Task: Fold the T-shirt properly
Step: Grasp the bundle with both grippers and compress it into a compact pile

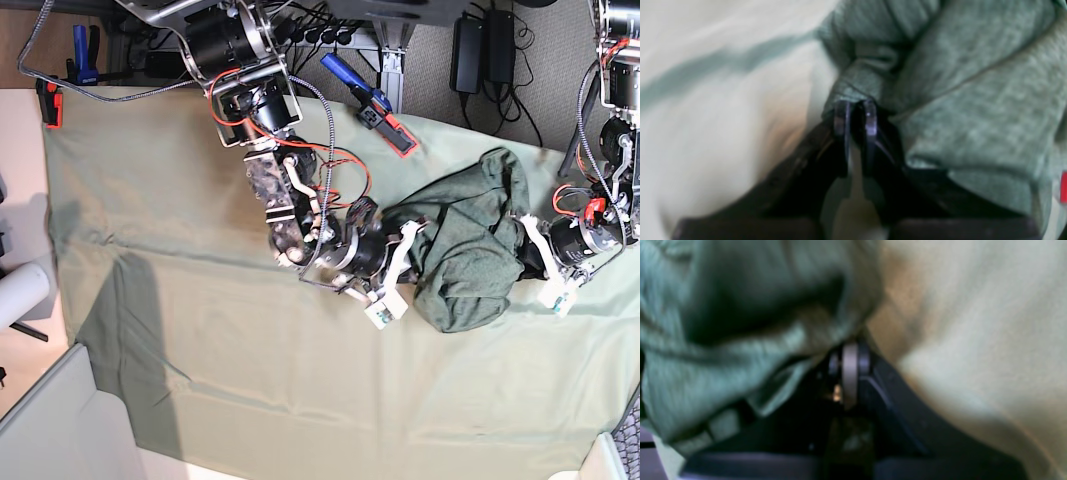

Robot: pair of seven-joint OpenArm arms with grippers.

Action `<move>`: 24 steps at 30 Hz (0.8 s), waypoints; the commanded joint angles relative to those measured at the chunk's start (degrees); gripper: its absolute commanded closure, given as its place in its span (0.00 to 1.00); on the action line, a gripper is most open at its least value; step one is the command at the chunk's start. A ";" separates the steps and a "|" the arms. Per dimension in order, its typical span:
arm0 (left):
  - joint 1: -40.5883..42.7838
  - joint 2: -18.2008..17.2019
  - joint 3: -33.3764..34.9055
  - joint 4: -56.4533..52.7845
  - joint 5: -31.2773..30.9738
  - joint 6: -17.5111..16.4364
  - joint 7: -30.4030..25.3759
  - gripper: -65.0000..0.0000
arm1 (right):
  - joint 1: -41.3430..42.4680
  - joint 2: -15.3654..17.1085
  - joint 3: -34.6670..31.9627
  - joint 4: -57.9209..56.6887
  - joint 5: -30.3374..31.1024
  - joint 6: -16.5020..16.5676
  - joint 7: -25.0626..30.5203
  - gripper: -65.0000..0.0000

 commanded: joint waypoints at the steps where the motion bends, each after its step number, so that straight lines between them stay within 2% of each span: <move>1: -1.84 -0.59 0.96 0.81 -0.35 -0.62 -1.90 0.91 | 1.20 -0.46 0.00 0.96 1.38 0.48 -0.50 1.00; 5: -4.44 -0.59 4.37 0.72 2.08 -0.62 -3.10 0.91 | 1.18 -0.46 0.00 1.14 3.50 0.48 -4.72 1.00; 10: -7.06 -0.17 6.86 -0.35 2.14 -0.62 -3.96 0.91 | 0.96 -0.11 0.04 1.64 6.40 0.48 -7.98 1.00; 15: -9.68 3.89 7.04 -3.52 6.21 -0.62 -4.81 0.91 | -2.73 0.79 0.04 7.74 7.41 0.48 -8.59 1.00; 24: -11.87 8.20 7.06 -7.74 6.16 -0.62 -5.27 0.91 | -9.14 0.96 0.07 18.99 7.19 0.46 -9.20 1.00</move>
